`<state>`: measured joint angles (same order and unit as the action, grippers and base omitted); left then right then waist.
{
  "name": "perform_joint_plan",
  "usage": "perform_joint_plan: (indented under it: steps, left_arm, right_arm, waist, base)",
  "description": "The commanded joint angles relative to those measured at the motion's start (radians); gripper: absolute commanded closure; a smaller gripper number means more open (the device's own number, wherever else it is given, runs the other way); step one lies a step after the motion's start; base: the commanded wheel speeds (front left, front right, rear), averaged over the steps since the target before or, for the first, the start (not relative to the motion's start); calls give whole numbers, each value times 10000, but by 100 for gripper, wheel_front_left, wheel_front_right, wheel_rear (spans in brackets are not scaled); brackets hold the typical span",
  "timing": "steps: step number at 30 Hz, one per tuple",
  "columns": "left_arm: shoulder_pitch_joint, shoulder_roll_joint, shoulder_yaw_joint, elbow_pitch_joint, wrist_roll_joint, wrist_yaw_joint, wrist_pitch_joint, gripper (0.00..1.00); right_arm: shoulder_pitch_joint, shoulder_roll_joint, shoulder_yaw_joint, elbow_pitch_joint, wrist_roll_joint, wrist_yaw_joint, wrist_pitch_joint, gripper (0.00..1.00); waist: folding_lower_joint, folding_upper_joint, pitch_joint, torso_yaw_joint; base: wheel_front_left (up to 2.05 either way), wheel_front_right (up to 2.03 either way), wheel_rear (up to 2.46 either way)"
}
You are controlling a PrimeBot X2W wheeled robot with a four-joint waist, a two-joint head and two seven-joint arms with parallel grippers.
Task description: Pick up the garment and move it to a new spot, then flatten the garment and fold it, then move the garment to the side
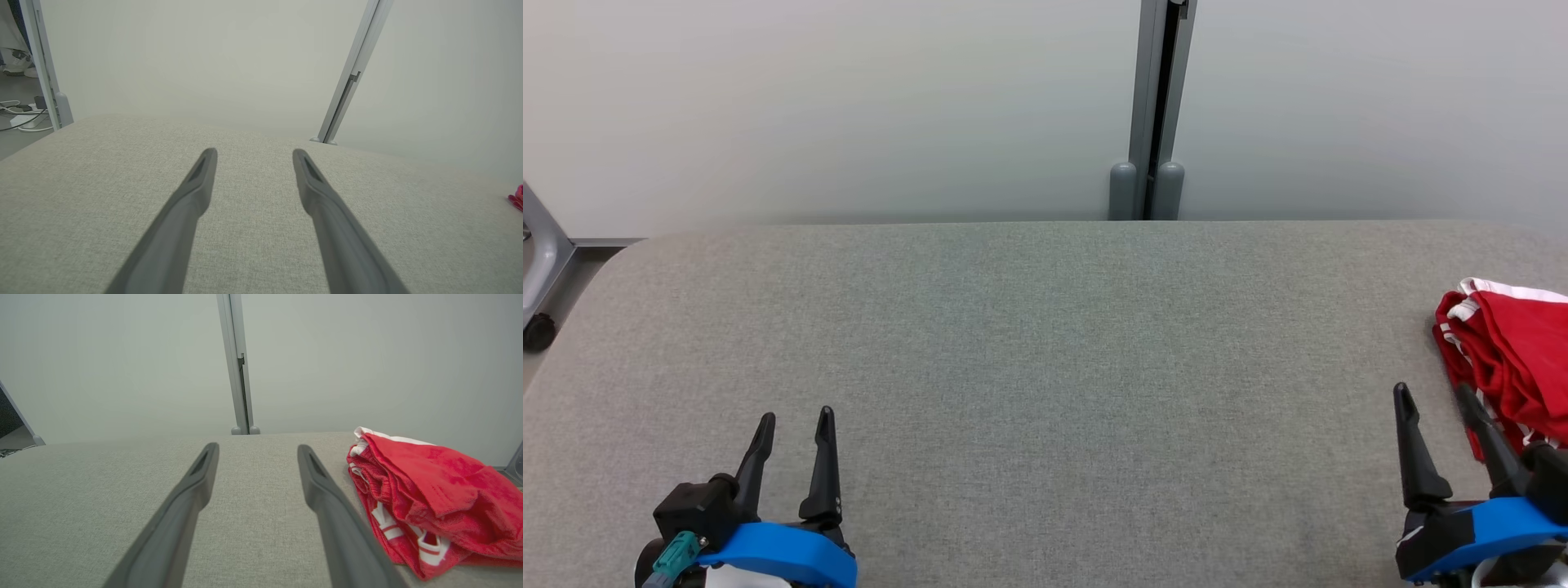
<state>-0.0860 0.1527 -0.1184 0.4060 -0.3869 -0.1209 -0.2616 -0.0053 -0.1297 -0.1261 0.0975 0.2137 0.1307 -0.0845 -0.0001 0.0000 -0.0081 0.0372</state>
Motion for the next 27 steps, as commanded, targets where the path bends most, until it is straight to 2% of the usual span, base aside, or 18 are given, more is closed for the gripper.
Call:
perform_joint_plan:
  steps: [1,13,27]
  left_arm:
    - [16,-12,-17,4,64,-43,-42,0]
    - [79,-144,-22,111,163,-109,-43,0]
    - [55,-118,-8,226,151,-96,-43,0]
  right_arm:
    - [158,103,16,106,4,1,-91,0]
    - [-147,8,496,1313,220,1,-503,0]
    - [-486,-261,737,1817,461,1,-722,0]
  waist:
    - [1,0,-21,13]
    - [1,0,-86,45]
    - [1,0,-63,-15]
  base:
    - [0,0,0]
    - [0,0,0]
    - [0,0,0]
